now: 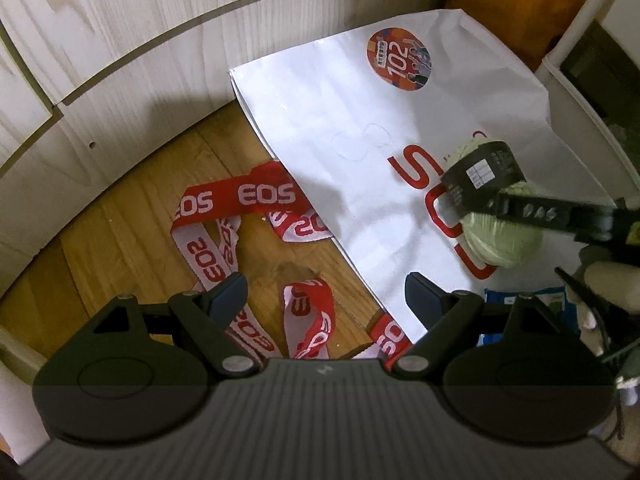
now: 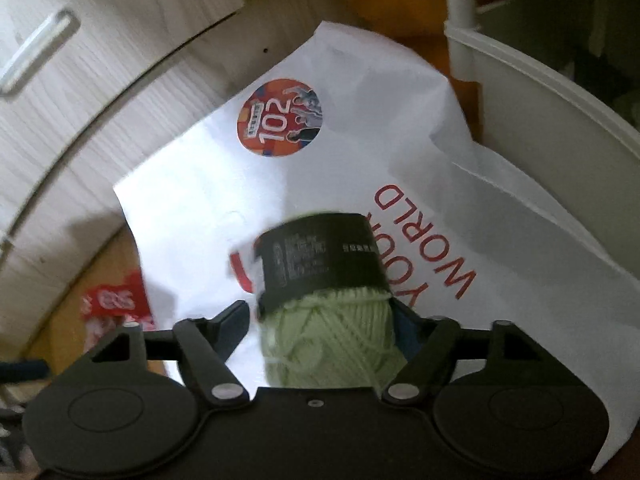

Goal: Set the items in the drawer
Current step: 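Lift the yarn ball with the right gripper while the left gripper hooks the drawer handle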

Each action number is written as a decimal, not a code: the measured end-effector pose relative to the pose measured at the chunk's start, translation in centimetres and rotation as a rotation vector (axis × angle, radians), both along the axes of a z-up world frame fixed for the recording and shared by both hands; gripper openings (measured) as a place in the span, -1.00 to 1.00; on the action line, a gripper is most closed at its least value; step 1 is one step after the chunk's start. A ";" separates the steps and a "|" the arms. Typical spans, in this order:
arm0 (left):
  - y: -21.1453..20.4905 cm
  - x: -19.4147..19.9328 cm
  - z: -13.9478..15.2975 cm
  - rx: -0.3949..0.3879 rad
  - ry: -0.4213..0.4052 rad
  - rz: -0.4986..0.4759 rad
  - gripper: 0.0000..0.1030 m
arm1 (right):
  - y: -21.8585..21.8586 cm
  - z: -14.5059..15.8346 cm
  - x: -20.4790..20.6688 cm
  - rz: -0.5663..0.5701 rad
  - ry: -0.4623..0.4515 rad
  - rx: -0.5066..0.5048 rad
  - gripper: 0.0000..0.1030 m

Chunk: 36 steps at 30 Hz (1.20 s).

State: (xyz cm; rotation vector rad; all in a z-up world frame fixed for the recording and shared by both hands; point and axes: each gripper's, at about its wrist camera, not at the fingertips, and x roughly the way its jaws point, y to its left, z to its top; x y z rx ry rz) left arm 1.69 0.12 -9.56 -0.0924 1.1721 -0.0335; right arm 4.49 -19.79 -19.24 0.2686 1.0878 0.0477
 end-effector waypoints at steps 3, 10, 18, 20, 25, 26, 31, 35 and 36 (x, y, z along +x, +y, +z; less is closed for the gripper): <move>0.2 0.0 0.0 -0.002 -0.003 0.002 0.67 | 0.0 -0.3 -0.7 0.005 -0.021 0.005 0.24; 0.3 0.0 0.0 0.007 -0.002 0.007 0.67 | -2.4 0.2 -1.5 -0.145 -0.046 0.186 0.01; 0.1 0.0 1.2 0.015 -0.055 0.000 0.67 | 2.2 2.8 -4.7 -0.230 -0.151 0.341 0.02; 0.1 -0.1 1.9 0.006 -0.083 0.002 0.67 | 4.4 3.6 -5.2 -0.197 -0.170 0.380 0.02; 0.6 0.5 4.7 0.069 -0.128 -0.029 0.67 | 6.1 6.7 -6.7 -0.152 -0.250 0.311 0.02; 0.7 0.7 5.4 0.098 -0.129 -0.045 0.67 | 6.1 7.4 -7.2 -0.153 -0.277 0.291 0.02; 1.7 0.4 8.7 0.278 -0.284 -0.042 0.67 | 5.9 9.5 -8.9 -0.170 -0.339 0.306 0.02; 2.2 1.1 10.3 0.349 -0.310 -0.048 0.65 | 7.9 11.4 -9.4 -0.105 -0.399 0.181 0.02; 2.5 1.3 10.6 0.340 -0.328 -0.048 0.62 | 8.0 11.9 -9.4 -0.092 -0.415 0.178 0.02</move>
